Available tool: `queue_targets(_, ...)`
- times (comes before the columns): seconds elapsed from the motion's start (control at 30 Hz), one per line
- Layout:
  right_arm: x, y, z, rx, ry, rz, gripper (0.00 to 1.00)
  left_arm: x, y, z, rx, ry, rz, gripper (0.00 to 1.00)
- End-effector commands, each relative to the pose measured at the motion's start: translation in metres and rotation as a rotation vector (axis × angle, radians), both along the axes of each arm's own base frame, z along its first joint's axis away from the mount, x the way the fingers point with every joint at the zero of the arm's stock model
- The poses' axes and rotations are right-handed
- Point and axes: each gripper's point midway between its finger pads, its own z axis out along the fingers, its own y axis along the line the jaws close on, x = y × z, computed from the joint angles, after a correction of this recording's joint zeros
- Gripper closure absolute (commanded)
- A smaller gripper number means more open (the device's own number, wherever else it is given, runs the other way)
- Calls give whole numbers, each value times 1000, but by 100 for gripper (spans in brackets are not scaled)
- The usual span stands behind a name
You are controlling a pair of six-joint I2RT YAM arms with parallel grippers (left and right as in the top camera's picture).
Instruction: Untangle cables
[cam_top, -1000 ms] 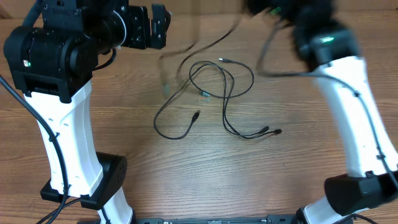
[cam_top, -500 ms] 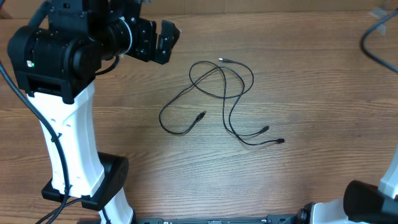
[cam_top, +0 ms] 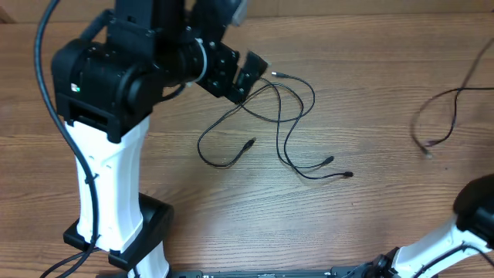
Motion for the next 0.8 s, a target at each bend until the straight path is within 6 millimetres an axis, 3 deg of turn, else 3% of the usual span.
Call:
queue_targets(0.0, -5, -9, 13, 3, -60, 51, 96, -14, -3, 13, -9, -48, -42, 0)
queue_targets(0.1, -7, -11, 44, -60, -149, 82, 96, -15, -4, 13, -10, -47, -44, 0)
queue_targets(0.3, -19, 0, 137, -276, -382, 89, 96, -15, -4, 13, -19, -37, -34, 0)
queue_targets(0.43, -27, -2, 163, -354, -454, 72, 96, -14, -4, 13, -19, -35, -32, 0)
queue_targets(0.53, -32, -15, 160, -378, -438, 49, 96, -14, -4, 13, -18, -34, -32, 0)
queue_targets(0.6, -37, -31, 146, -352, -401, 23, 96, -14, -3, 13, -16, -35, -30, 0)
queue_targets(0.77, -43, -80, 62, -193, -212, -43, 96, -14, -3, 12, -17, -35, -30, 0)
